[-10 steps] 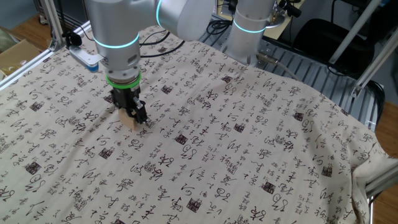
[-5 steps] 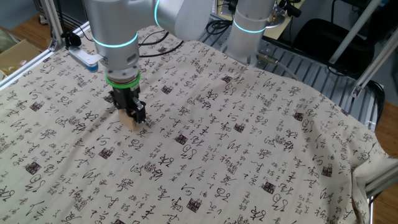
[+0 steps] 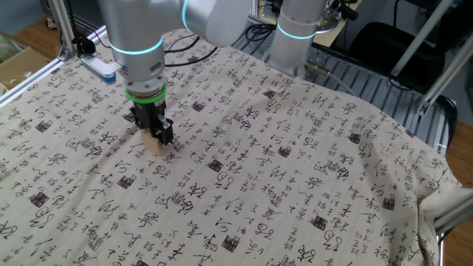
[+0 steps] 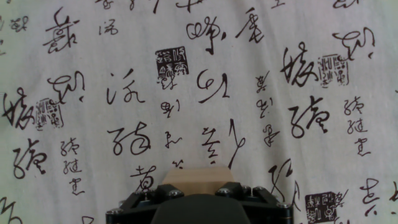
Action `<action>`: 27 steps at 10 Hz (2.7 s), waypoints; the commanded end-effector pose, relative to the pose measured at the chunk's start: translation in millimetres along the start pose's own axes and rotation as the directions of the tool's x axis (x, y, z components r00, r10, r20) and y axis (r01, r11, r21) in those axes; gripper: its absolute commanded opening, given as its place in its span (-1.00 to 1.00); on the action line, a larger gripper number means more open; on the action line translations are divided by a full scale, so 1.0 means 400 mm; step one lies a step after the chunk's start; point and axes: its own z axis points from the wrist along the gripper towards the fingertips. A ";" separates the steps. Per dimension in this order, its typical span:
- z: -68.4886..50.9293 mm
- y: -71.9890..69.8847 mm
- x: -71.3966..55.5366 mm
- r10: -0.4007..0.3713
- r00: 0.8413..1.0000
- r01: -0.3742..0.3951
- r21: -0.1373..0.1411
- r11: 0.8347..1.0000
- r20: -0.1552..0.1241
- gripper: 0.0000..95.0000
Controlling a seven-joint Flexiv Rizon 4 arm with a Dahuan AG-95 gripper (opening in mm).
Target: Pick up the small block on the left and move it to the right
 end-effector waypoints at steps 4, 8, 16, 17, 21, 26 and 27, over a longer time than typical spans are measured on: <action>-0.045 0.000 0.008 -0.014 1.000 0.014 0.036 0.999 0.020 -1.00; -0.097 0.010 0.016 -0.004 1.000 0.003 0.030 1.000 0.016 -1.00; -0.135 0.088 0.013 0.039 0.999 -0.039 0.023 0.999 0.001 -1.00; -0.135 0.105 0.017 0.051 0.999 -0.051 0.020 0.998 0.001 -1.00; -0.135 0.146 0.033 0.081 0.997 -0.081 0.013 0.997 0.001 -1.00; -0.137 0.164 0.052 0.098 0.995 -0.098 0.003 0.995 -0.009 -1.00; -0.136 0.164 0.051 0.101 0.995 -0.101 -0.001 0.995 -0.009 -1.00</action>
